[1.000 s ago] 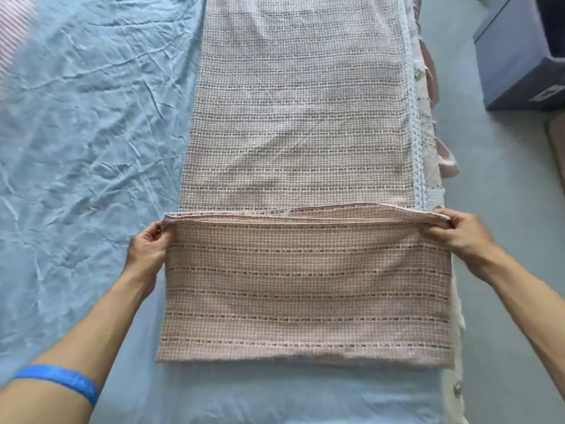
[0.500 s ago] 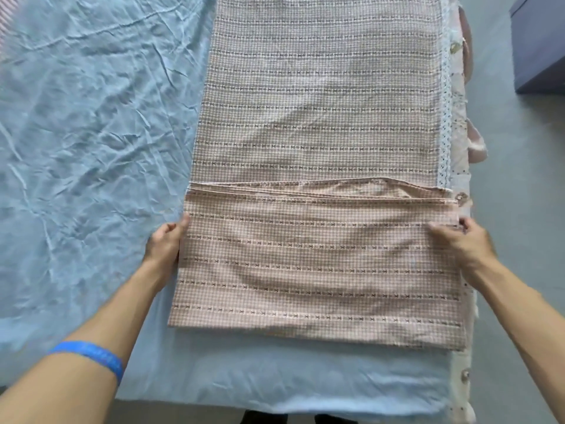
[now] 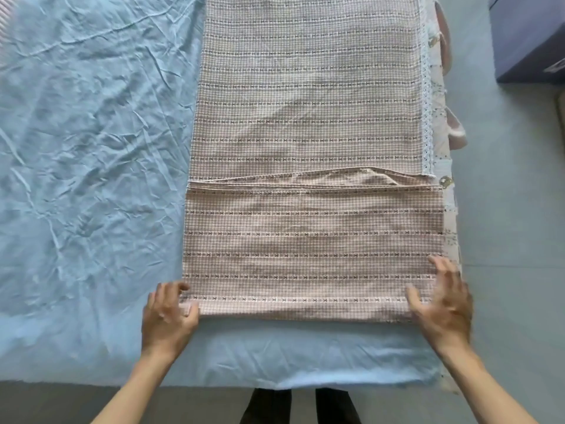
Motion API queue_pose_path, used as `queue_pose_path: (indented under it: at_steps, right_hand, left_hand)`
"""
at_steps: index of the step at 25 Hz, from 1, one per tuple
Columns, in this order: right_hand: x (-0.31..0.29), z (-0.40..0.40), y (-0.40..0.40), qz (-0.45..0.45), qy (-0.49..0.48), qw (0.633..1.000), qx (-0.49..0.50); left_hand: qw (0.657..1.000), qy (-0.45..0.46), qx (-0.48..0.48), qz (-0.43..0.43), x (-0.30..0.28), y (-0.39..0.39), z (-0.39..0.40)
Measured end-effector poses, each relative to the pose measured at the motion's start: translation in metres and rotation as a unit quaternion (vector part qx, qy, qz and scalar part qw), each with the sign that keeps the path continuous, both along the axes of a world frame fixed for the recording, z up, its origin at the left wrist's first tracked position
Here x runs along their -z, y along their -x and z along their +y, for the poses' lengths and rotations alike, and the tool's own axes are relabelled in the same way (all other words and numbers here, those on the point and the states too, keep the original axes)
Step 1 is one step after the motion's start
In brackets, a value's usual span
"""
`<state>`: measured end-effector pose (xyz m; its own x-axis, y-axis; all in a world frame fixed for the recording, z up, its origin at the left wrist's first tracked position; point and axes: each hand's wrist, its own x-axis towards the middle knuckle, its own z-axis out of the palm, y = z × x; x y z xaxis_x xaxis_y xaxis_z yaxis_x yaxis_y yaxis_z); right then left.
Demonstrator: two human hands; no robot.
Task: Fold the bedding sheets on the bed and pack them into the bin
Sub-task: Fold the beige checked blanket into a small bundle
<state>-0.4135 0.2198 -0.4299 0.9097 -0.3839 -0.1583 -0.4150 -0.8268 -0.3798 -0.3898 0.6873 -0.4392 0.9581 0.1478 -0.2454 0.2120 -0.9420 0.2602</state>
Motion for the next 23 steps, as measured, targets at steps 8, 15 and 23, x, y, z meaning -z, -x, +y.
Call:
queue_pose_path:
  at_steps: [8, 15, 23]
  right_hand:
    - [0.038, 0.021, 0.060, 0.125, 0.159, 0.953, -0.226]
    - [-0.035, -0.012, 0.001, 0.042, 0.153, 0.981, -0.111]
    - [-0.142, -0.037, -0.205, -0.159, 0.144, 0.977, -0.003]
  left_hand:
    - [0.948, -0.122, 0.288, 0.059, 0.020, 0.007, -0.031]
    - [0.981, -0.065, 0.175, -0.046, -0.045, -0.036, -0.019]
    - [0.987, 0.007, 0.044, -0.153, -0.180, -0.274, -0.045]
